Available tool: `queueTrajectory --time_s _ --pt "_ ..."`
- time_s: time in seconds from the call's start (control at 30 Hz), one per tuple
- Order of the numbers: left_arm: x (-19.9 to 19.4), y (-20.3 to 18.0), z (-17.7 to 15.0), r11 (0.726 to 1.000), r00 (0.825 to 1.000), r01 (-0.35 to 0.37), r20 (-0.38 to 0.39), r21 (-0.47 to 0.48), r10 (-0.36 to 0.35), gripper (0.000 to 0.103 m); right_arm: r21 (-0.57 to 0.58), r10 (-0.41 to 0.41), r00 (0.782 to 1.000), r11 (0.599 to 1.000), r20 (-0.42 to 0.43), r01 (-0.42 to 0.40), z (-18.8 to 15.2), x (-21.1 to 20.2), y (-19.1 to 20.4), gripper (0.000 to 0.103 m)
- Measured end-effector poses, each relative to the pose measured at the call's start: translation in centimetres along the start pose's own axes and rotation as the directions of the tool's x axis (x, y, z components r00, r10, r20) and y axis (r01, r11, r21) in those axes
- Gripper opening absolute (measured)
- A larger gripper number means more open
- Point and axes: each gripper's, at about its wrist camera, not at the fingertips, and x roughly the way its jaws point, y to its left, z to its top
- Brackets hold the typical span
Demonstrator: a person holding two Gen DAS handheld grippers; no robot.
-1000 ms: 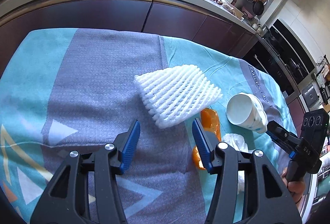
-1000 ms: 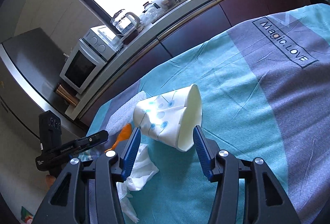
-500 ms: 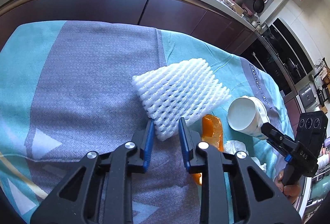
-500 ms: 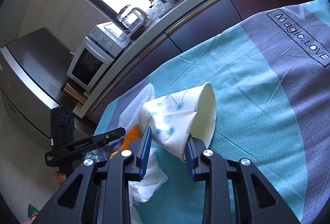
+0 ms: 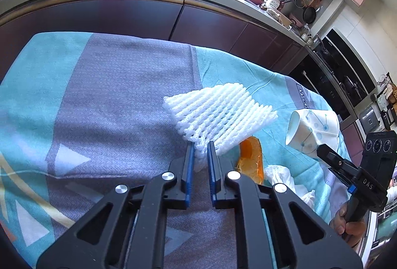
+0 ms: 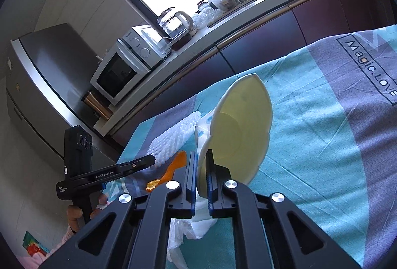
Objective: Collect trash
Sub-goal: 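Close the left tool on the white foam net while the right tool grasps the paper cup, then lift the foam net and paper cup off the table with both tools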
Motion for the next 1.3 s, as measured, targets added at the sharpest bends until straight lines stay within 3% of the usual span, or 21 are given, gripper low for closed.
queueTrajectory --time_s 0.73,1.3 --pt "-11.3 3.3 -4.2 0.999 0.988 0.011 0.157 -0.042 -0.004 0.011 -0.149 0.090 0.995 0.984 -0.051 -0.097 -2.6 0.4 7.6 0.006" --pt "-14.6 5.7 -7.1 0.999 0.988 0.033 0.153 -0.032 -0.028 0.011 -0.186 0.044 0.997 0.981 -0.068 -0.056 -6.9 -1.2 11.1 0.006"
